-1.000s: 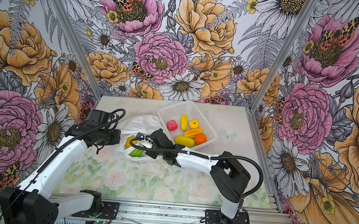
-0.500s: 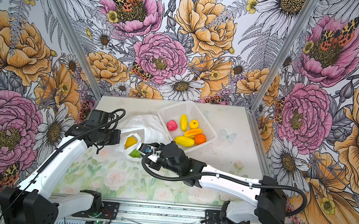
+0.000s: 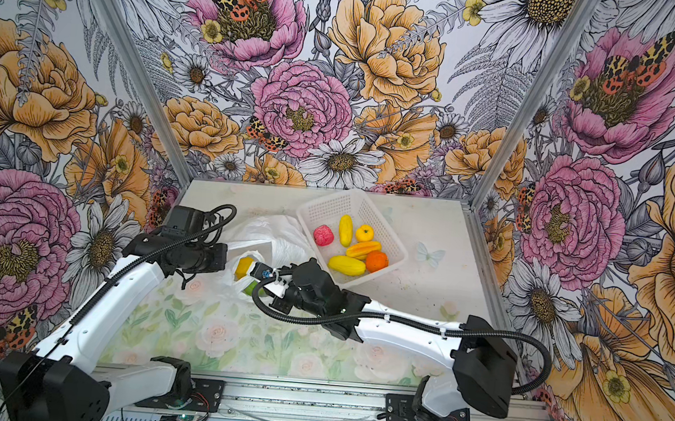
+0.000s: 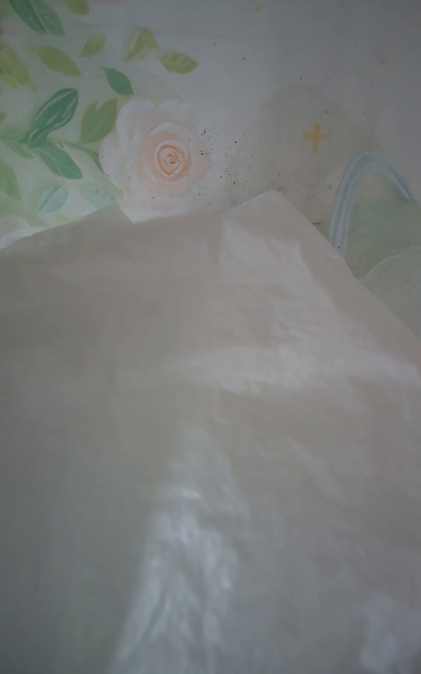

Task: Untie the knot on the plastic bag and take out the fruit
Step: 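Reach the right gripper into the bag toward the green fruit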

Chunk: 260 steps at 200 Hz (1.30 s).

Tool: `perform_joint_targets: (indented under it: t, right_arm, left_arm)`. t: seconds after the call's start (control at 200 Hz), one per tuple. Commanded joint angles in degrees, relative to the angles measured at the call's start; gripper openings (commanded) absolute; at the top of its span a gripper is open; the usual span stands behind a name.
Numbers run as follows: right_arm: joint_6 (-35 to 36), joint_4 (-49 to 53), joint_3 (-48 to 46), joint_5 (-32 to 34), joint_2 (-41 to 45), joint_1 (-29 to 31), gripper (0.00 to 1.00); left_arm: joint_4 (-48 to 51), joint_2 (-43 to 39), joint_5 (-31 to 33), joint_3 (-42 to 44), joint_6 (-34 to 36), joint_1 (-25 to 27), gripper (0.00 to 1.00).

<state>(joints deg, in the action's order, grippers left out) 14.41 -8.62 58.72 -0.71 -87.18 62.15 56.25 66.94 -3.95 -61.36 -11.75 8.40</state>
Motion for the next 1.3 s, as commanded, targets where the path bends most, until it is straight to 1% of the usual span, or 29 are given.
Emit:
perform_joint_targets:
  t: [0.0, 0.135, 0.205, 0.36, 0.44, 0.63, 0.671, 0.711, 0.751, 0.776, 0.836, 0.881, 0.926, 0.991, 1.036, 1.176, 1.296]
  right_arm:
    - [0.0, 2.99, 2.97, -1.11, -3.83, -1.9, 0.19]
    - [0.0, 2.98, 3.06, -7.46, -7.15, -6.23, 0.19]
    - [-0.32, 2.99, 3.54, -7.69, -9.2, -7.84, 0.2]
    - [0.49, 3.2, 3.53, -8.56, -11.85, -9.96, 0.38]
    - [0.04, 3.54, 4.69, -10.96, -13.58, -10.16, 0.42]
    - [-3.39, 6.51, 13.59, -20.02, -22.16, -9.25, 0.45]
    - [-3.34, 8.01, 15.81, -20.75, -24.1, -8.48, 0.46]
    - [-3.1, 8.86, 17.28, -20.62, -25.64, -7.45, 0.49]
    - [-2.7, 8.9, 18.07, -19.72, -26.66, -6.33, 0.54]
    - [-2.55, 8.64, 18.63, -18.43, -27.54, -5.51, 0.58]
    - [-2.71, 8.21, 19.98, -15.27, -29.11, -4.01, 0.68]
    - [-3.45, 7.93, 21.22, -11.66, -30.48, -3.42, 0.75]
    - [-5.11, 7.36, 22.96, -6.48, -32.02, -2.9, 0.81]
    - [-8.54, 7.42, 26.29, 2.78, -34.84, -2.01, 0.87]
    - [-10.31, 7.98, 28.68, 6.3, -36.81, -1.29, 0.89]
    - [-13.49, 9.93, 34.49, 13.66, -41.63, 0.81, 0.92]
    - [-15.12, 10.03, 34.1, 17.82, -41.13, 0.4, 0.91]
  left_arm:
    - [-1.29, -0.38, -0.49, 0.68, 0.76, 0.43, 0.0]
    - [-1.31, -0.36, -0.5, 0.72, 0.8, 0.48, 0.0]
    - [-1.32, -0.27, -0.5, 0.74, 0.72, 0.5, 0.0]
    - [-1.32, -0.33, -0.26, 0.77, 0.76, 0.48, 0.0]
    - [-1.31, -0.38, -0.28, 0.72, 0.73, 0.48, 0.0]
    - [-1.32, -0.27, -0.4, 0.72, 0.72, 0.56, 0.0]
    - [-1.36, -0.27, -0.42, 0.73, 0.72, 0.56, 0.0]
    - [-1.32, -0.28, -0.41, 0.79, 0.68, 0.47, 0.0]
    - [-1.33, -0.26, -0.41, 0.73, 0.69, 0.47, 0.0]
    - [-1.36, -0.31, -0.45, 0.75, 0.69, 0.45, 0.0]
    - [-1.32, -0.25, -0.42, 0.72, 0.72, 0.46, 0.0]
    - [-1.36, -0.26, -0.36, 0.72, 0.72, 0.46, 0.0]
    - [-1.32, -0.21, -0.38, 0.72, 0.75, 0.52, 0.0]
    - [-1.3, -0.22, -0.44, 0.77, 0.69, 0.56, 0.0]
    - [-1.32, -0.1, -0.4, 0.73, 0.71, 0.51, 0.0]
    - [-1.32, -0.2, -0.27, 0.74, 0.75, 0.47, 0.0]
    - [-1.29, -0.25, -0.32, 0.74, 0.74, 0.47, 0.0]
